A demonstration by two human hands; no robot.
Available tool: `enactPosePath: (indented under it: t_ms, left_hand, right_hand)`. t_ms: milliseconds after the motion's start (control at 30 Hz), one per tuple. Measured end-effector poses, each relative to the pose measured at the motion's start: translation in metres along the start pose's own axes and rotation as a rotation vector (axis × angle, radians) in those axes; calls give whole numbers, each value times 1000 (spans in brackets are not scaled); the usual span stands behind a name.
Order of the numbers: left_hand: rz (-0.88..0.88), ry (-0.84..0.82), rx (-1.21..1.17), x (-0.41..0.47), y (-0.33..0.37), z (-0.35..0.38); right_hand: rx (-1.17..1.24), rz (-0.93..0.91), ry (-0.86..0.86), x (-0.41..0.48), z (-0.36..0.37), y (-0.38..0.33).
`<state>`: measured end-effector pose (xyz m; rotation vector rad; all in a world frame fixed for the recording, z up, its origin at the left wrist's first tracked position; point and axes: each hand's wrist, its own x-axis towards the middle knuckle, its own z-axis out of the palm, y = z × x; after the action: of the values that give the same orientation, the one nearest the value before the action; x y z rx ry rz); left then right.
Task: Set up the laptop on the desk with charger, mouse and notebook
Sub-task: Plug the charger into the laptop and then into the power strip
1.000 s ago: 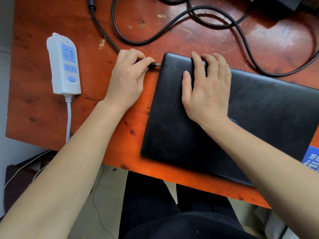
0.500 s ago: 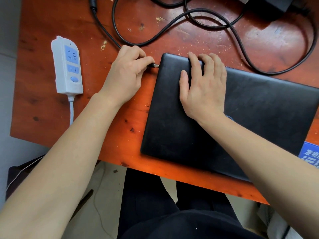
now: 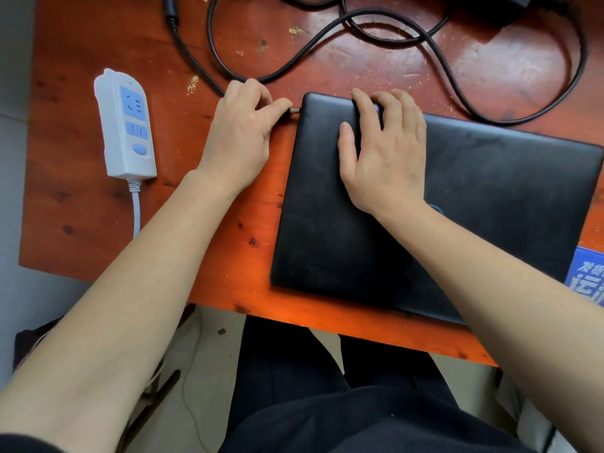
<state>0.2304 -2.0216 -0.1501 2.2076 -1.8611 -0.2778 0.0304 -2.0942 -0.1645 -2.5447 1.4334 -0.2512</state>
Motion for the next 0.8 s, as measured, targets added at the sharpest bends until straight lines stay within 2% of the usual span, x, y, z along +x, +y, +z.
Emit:
enactPosePath:
  t_ms: [200,367,467,600,800]
  left_hand:
    - [45,46,-40,-4,-11,9]
    - [37,89,-165,-4,-19,11]
    - [76,108,-230,-2,-26,11]
    - [127,115,-230,1,-37,15]
    - [137,121,-261,1,-42,20]
  right_hand:
    - [-2,17,40,1,0,1]
    - [-68,44,52,-1,3,-1]
    - [-140,188,29,-5,1,-4]
    - [-93,383,-10,-9,5,-23]
    - [-168,492,53,-2,14,-47]
